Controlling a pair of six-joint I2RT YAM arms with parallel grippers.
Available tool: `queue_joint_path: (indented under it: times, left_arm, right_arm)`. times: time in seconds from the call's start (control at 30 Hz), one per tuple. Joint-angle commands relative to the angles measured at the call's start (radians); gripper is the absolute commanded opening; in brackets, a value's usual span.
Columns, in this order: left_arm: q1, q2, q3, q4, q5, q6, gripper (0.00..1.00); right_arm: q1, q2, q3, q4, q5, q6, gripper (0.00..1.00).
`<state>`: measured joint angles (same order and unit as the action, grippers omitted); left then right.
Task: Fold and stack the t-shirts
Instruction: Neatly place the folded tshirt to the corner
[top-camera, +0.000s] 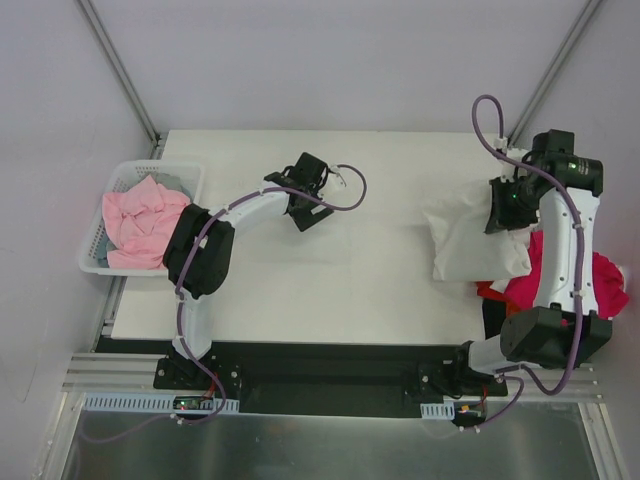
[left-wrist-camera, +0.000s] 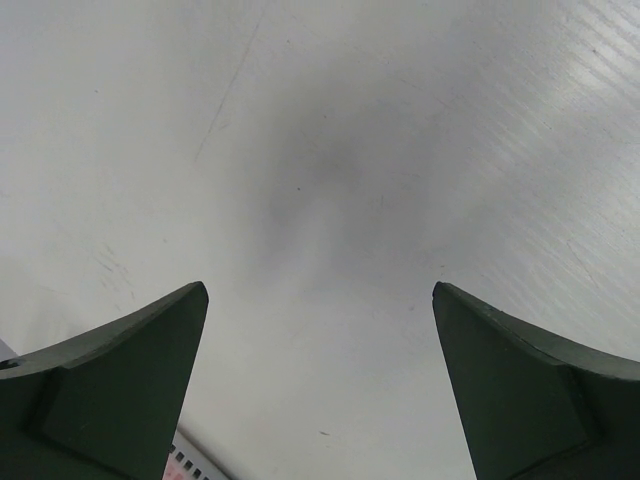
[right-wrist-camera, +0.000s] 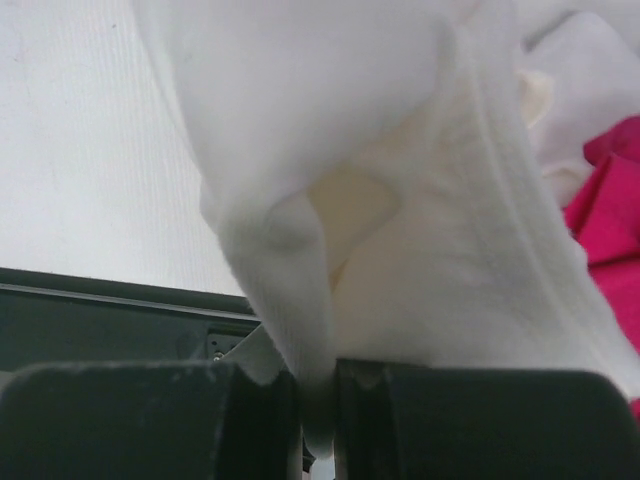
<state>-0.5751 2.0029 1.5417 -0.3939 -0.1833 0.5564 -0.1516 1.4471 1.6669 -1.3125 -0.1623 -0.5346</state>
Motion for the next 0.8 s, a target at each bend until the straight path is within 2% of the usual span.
queue_joint_path:
  times: [0.0,0.33,0.77]
  left_arm:
    - [0.0,-0.042,-0.02,0.015,0.047,-0.027,0.96]
    - [0.0,-0.058,-0.045,0.026,0.059,-0.03,0.95]
    - [-0.002,-0.056,-0.046,0.026,0.062,-0.027,0.95]
  right_arm:
    - [-0.081,-0.065,0.057,-0.103,0.018,-0.042,0.01]
    - [-0.259,-0.139,0.03,-0.142,-0.026,-0.12,0.01]
    - [-0.561,-0.206,0.06,-0.271,-0.137,-0.287,0.01]
